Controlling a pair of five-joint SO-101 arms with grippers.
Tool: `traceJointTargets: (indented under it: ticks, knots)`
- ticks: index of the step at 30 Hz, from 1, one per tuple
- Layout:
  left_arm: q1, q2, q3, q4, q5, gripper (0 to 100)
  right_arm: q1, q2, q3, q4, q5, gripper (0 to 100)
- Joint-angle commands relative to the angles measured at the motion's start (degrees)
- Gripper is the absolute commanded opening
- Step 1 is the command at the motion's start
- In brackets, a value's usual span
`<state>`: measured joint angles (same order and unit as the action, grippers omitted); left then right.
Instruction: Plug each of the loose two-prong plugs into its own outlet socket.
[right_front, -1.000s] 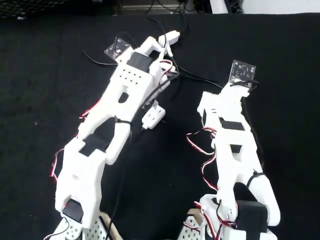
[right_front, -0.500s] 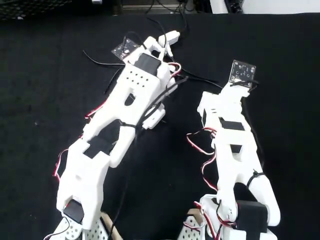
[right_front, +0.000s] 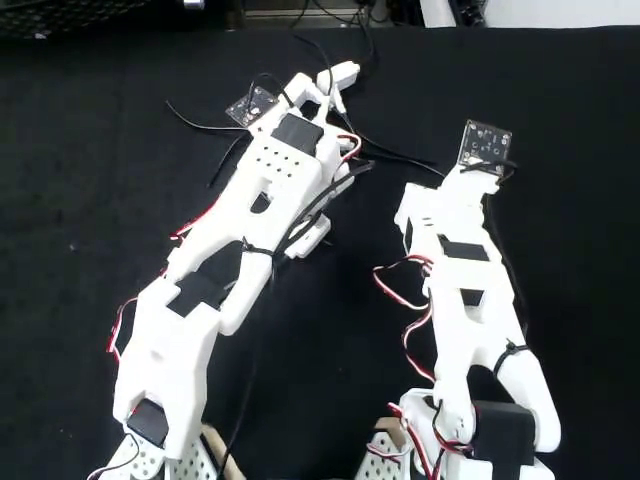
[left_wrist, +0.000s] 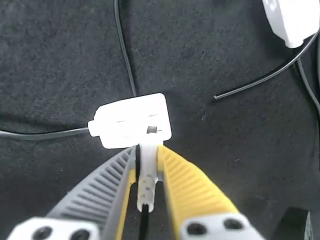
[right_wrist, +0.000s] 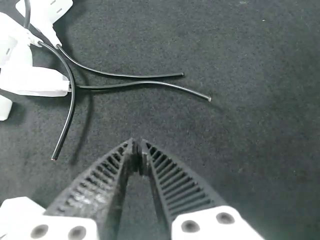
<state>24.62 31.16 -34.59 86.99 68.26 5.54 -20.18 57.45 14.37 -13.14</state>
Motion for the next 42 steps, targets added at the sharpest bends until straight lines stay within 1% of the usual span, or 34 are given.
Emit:
traceJointTargets:
  ticks: [1, 6, 17, 21, 24, 28, 32, 34, 37, 42]
  knots:
    - [-0.4, 0.8, -0.3, -2.1, 0.4, 3, 0.7, 0.3, -3.3, -0.9, -0.8, 1.5]
    - [-0.5, 3.6, -0.9, -2.5, 0.4, 3, 0.8, 0.3, -3.3, -0.9, -0.8, 1.5]
    - [-0.5, 3.5, -0.8, -1.9, 0.3, 3, 0.8, 0.3, -3.3, -0.9, -0.8, 1.5]
    - [-0.6, 3.7, -0.9, -0.6, 0.1, 3, 0.8, 0.3, -3.3, -0.9, -0.8, 1.5]
    - [-1.4, 4.0, -0.3, -0.3, -2.1, 3, 0.8, 0.3, -3.3, -0.9, -0.8, 1.5]
    - [-3.6, 3.8, -0.8, 3.9, -2.7, 3, 0.8, 0.3, -3.3, -1.0, -0.8, 1.5]
    - [-4.2, 4.0, -0.8, 3.7, -4.9, 3, 0.9, 0.3, -2.9, -2.4, -0.8, 1.5]
    - [-3.7, 4.1, -0.9, 3.5, -4.8, 3, 0.9, 0.3, -2.9, -2.4, -0.8, 1.5]
    - [-3.6, 4.1, -2.2, 2.4, -4.7, 3, 0.9, 0.3, -2.9, -2.4, -0.8, 1.5]
    - [-2.9, 3.6, -7.2, 2.8, -4.7, 3, 0.9, 0.3, -2.9, -2.4, -0.8, 1.5]
